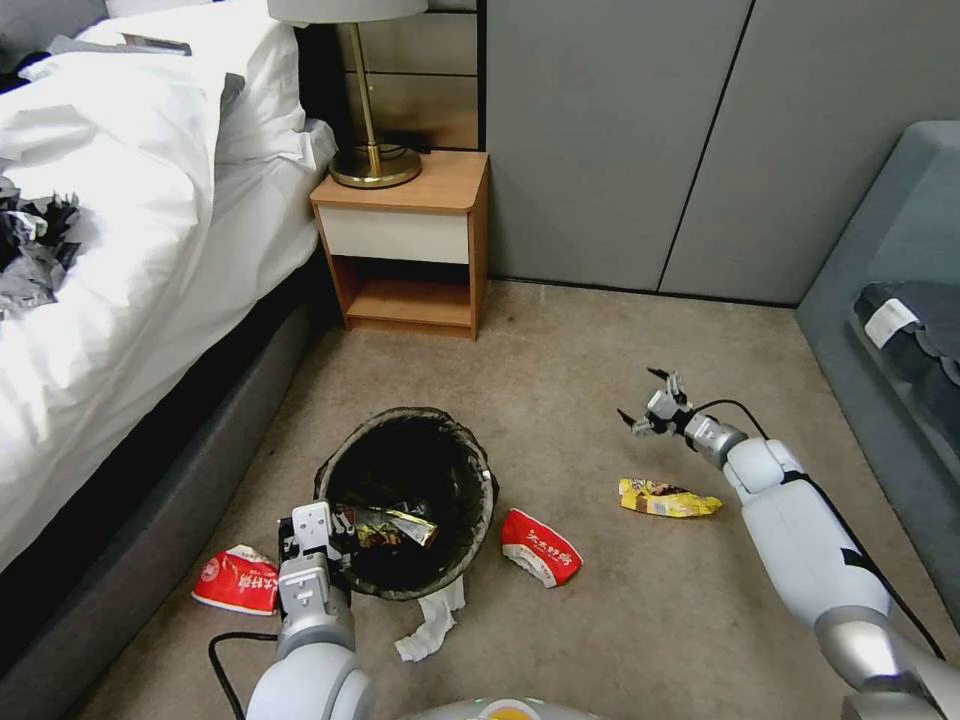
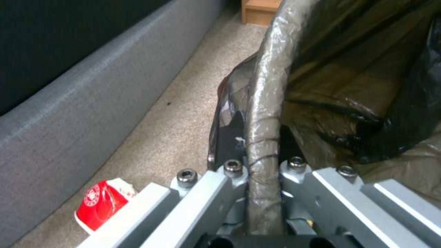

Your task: Pick up the trash bin, then pick up the garbage from the floor and place it into the trash bin.

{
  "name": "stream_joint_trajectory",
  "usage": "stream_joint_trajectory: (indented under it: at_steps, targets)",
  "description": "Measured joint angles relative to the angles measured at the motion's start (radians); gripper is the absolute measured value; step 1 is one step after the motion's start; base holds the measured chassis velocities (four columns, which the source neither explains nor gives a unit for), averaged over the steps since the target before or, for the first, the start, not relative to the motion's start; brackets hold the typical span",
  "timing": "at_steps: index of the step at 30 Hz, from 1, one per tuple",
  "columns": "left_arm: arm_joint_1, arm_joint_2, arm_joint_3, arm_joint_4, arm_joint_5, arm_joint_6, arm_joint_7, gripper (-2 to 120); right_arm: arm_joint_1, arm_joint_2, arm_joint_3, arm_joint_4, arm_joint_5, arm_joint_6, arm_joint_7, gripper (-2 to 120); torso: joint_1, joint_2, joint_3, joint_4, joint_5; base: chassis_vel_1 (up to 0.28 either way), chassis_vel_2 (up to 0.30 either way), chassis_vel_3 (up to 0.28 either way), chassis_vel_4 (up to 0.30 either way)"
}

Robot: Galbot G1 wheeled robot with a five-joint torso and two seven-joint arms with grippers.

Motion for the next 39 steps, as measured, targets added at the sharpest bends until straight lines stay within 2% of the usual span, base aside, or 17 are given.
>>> stream_joint_trajectory:
  at_steps: [9, 26, 39]
  targets:
    - [0.000, 0.000, 0.000, 0.002, 0.000, -0.002, 0.000, 0, -0.036, -0.022, 0.013, -0.093, -0.029, 0.020, -0.001, 100, 0.000, 0.000, 0.000, 0.0000, 0.0000, 0.000, 0.000, 0.000, 0.000]
    - [0.010, 0.000, 0.005, -0.003, 0.008, -0.008, 0.000, 0, -0.149, -0.065, 0.053, -0.060, -0.014, 0.061, -0.091, 100, 0.000, 0.000, 0.000, 0.0001, 0.0000, 0.000, 0.000, 0.000, 0.000]
    - [0.020, 0.000, 0.008, -0.012, 0.012, -0.009, 0.000, 0, -0.152, -0.056, 0.068, -0.095, 0.011, 0.067, -0.087, 100, 0.000, 0.000, 0.000, 0.0001, -0.0001, 0.000, 0.000, 0.000, 0.000]
